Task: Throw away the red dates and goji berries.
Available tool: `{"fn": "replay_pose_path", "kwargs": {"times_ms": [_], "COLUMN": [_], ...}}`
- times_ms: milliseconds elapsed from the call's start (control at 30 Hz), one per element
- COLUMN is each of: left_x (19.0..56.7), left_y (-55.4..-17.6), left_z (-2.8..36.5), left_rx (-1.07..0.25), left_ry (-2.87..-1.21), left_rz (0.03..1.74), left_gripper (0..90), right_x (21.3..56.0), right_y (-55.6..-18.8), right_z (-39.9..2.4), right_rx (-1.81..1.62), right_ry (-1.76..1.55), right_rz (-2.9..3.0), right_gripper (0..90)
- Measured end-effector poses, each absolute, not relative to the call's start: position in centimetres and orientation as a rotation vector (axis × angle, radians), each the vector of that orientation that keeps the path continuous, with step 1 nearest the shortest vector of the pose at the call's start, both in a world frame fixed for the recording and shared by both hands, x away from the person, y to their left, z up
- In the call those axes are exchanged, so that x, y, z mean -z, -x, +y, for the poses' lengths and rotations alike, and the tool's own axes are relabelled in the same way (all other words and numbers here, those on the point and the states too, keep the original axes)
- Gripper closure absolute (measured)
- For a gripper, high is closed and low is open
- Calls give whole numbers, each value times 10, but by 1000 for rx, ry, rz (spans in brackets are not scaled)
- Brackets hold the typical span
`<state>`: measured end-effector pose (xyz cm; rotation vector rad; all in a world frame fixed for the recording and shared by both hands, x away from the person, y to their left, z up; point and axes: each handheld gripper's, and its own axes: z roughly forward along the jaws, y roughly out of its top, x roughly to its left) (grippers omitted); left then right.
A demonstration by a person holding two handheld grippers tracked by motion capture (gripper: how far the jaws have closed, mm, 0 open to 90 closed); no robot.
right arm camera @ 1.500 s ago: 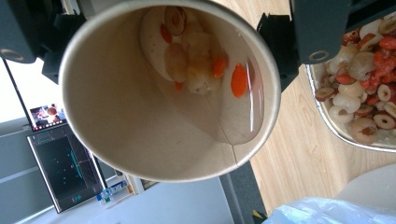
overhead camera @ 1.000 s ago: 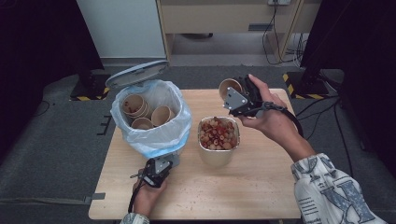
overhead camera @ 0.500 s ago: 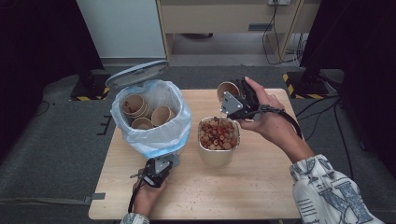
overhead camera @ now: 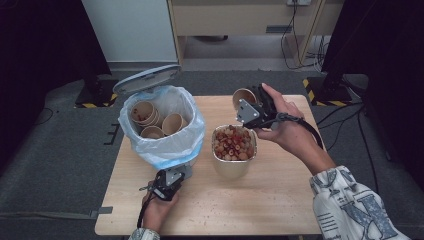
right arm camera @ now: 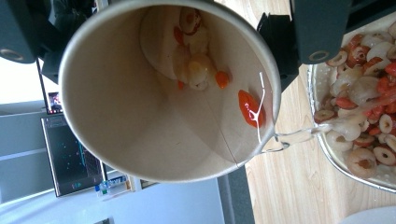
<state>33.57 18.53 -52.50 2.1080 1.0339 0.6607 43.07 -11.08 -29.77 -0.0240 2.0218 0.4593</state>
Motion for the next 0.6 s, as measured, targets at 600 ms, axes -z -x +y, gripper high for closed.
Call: {"fn": "replay_pose_path", "kwargs": {"times_ms": [600], "left_x": [525], "left_y": [-336], "left_z": [185], "left_rx": [-660], "left_ry": [-2108], "left_rz": [1034], "left_gripper": [899], "right_x": [298], "right_y": [-431], "right_z": [-110], "right_rx": [-455], "right_ry": [26], "right_rz": [2021], "right_gripper": [278]}}
